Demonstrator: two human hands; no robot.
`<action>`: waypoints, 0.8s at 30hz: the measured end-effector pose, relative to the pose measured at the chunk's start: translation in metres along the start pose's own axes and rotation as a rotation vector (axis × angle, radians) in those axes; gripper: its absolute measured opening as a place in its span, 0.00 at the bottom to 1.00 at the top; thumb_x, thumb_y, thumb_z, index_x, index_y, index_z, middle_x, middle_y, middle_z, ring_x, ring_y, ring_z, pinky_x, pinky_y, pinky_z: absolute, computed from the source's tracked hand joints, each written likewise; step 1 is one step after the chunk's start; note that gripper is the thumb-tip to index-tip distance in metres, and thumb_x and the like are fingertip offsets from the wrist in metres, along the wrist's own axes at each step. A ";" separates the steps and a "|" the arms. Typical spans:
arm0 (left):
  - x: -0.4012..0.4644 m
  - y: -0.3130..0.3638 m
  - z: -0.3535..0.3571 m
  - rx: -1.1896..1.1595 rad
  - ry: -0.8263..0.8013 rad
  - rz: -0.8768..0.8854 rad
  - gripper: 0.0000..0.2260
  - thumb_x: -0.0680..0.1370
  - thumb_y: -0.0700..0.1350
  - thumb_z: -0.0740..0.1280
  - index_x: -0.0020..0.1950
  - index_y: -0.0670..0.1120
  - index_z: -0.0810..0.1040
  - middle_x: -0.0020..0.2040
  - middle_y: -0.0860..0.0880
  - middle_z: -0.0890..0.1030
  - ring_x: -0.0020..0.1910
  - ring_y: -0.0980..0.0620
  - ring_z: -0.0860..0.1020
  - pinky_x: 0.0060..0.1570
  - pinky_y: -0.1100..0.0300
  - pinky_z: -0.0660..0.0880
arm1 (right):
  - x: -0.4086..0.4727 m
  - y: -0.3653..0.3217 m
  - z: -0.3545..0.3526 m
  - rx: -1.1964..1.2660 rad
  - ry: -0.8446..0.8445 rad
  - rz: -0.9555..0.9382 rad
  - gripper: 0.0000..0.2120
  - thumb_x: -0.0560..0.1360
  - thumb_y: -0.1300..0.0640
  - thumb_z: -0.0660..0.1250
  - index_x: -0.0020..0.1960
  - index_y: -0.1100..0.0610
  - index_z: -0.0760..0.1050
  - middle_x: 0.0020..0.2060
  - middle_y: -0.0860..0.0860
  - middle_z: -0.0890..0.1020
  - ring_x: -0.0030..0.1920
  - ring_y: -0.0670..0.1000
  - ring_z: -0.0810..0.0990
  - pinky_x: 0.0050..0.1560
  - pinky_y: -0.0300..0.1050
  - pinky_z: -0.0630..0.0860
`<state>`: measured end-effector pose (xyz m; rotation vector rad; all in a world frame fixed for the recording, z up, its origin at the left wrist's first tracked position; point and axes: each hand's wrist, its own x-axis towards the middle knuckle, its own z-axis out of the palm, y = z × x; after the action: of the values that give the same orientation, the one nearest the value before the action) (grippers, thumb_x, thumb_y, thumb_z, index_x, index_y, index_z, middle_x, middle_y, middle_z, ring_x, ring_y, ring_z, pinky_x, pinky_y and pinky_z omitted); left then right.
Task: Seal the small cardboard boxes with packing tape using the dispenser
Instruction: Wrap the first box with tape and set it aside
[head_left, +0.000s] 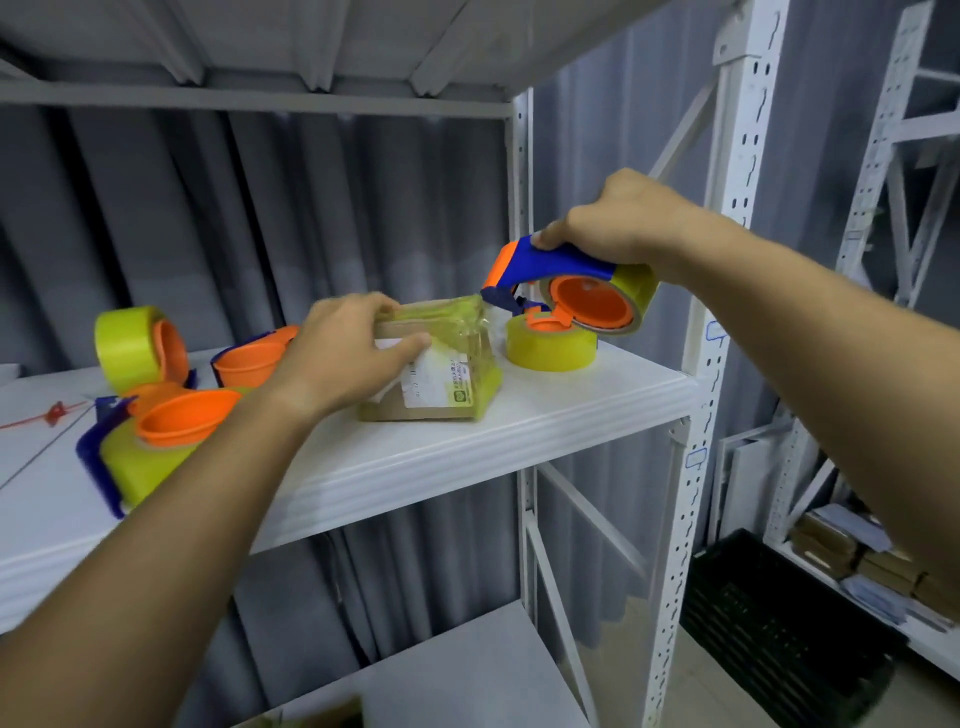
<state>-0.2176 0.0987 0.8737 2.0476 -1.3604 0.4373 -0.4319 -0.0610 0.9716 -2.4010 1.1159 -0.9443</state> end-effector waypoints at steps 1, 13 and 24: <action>-0.003 -0.004 0.002 0.012 -0.024 0.011 0.20 0.77 0.56 0.70 0.66 0.50 0.77 0.62 0.49 0.80 0.65 0.46 0.73 0.64 0.51 0.71 | 0.000 -0.002 -0.002 0.015 0.018 0.002 0.20 0.69 0.38 0.74 0.39 0.54 0.74 0.33 0.52 0.78 0.33 0.50 0.76 0.30 0.43 0.66; -0.004 -0.001 -0.005 0.117 -0.018 -0.020 0.19 0.77 0.47 0.71 0.68 0.57 0.78 0.62 0.52 0.80 0.64 0.42 0.72 0.59 0.56 0.64 | -0.010 -0.019 0.006 0.147 -0.010 -0.047 0.22 0.68 0.35 0.73 0.42 0.54 0.77 0.33 0.51 0.81 0.32 0.49 0.79 0.30 0.42 0.69; -0.016 -0.009 -0.033 0.040 -0.200 -0.042 0.23 0.78 0.52 0.71 0.73 0.55 0.74 0.62 0.54 0.72 0.66 0.49 0.65 0.66 0.58 0.63 | -0.013 -0.019 0.029 0.202 -0.105 -0.034 0.22 0.68 0.35 0.73 0.43 0.53 0.79 0.34 0.50 0.84 0.33 0.50 0.81 0.30 0.42 0.71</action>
<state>-0.2135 0.1340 0.8855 2.1961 -1.4311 0.2488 -0.4077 -0.0377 0.9552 -2.2832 0.9004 -0.8853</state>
